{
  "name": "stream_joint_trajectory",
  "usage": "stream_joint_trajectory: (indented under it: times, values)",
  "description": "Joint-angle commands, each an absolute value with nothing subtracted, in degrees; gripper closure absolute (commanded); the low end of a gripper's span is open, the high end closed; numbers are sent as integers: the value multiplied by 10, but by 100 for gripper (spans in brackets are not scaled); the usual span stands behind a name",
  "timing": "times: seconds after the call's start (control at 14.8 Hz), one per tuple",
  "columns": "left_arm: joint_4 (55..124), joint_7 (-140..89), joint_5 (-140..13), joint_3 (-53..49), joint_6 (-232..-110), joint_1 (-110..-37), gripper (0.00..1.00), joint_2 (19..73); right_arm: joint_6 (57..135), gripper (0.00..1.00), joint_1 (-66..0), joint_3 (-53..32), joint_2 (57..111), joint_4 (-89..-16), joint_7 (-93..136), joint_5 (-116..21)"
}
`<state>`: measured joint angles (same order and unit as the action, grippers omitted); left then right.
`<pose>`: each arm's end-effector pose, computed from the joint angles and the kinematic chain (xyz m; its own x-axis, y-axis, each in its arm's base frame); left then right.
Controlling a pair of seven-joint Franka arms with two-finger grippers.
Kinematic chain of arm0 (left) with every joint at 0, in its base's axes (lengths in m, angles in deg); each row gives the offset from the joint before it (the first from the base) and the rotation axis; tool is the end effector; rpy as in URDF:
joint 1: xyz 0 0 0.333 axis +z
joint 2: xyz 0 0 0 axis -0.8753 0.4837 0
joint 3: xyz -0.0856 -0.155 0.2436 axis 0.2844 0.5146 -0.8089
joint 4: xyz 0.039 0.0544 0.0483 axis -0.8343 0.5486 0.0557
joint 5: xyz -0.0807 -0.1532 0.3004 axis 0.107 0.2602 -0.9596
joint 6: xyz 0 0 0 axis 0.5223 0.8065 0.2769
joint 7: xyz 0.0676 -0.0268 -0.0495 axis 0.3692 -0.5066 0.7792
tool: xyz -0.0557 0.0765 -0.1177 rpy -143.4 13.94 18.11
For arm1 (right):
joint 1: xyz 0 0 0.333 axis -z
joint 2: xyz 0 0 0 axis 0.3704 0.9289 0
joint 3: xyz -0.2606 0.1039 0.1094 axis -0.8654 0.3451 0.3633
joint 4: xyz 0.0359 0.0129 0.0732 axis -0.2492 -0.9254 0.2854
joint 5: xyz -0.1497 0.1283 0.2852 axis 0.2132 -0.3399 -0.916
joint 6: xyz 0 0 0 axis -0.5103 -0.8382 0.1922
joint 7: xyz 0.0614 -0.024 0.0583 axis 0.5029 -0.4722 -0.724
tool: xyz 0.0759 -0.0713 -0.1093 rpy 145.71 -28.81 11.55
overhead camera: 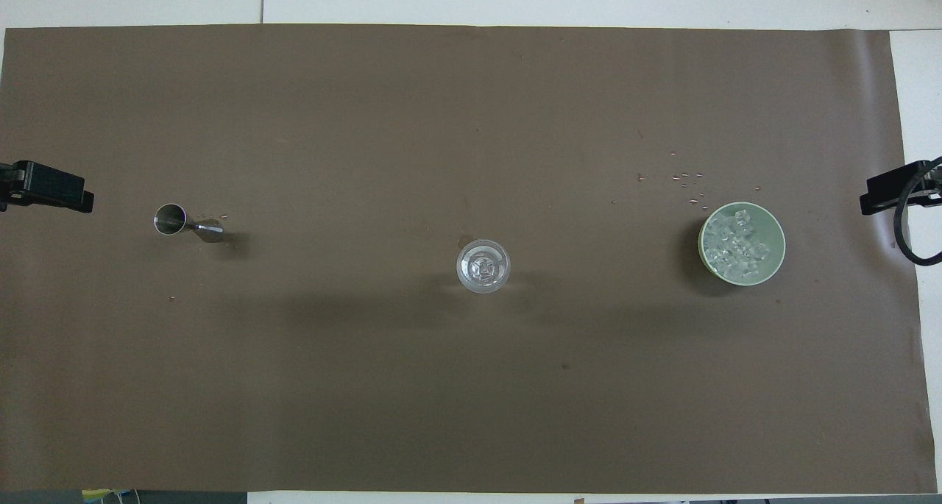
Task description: Pour wine and add ice with both arms
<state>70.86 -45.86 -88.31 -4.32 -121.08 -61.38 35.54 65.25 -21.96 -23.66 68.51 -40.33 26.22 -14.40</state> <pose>0.4996 -0.0137 0.5618 0.9937 -0.1065 -0.0346 -0.1062 -0.9943 0.0101 0.4934 -0.0548 0.5557 0.9964 -0.0425 -0.0732 -0.0400 -0.9986 0.0360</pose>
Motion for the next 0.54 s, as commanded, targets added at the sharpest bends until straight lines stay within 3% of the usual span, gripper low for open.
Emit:
stream_joint_trajectory:
  times: [0.0,0.47]
  values:
    - [722,-467,-896,-53,-1222,-626,0,346,647,0,-208,-230,691,-391,248,-135]
    - [722,-466,-896,-53,-1216,-626,0,345,649,0,-208,-226,691,-391,248,-135]
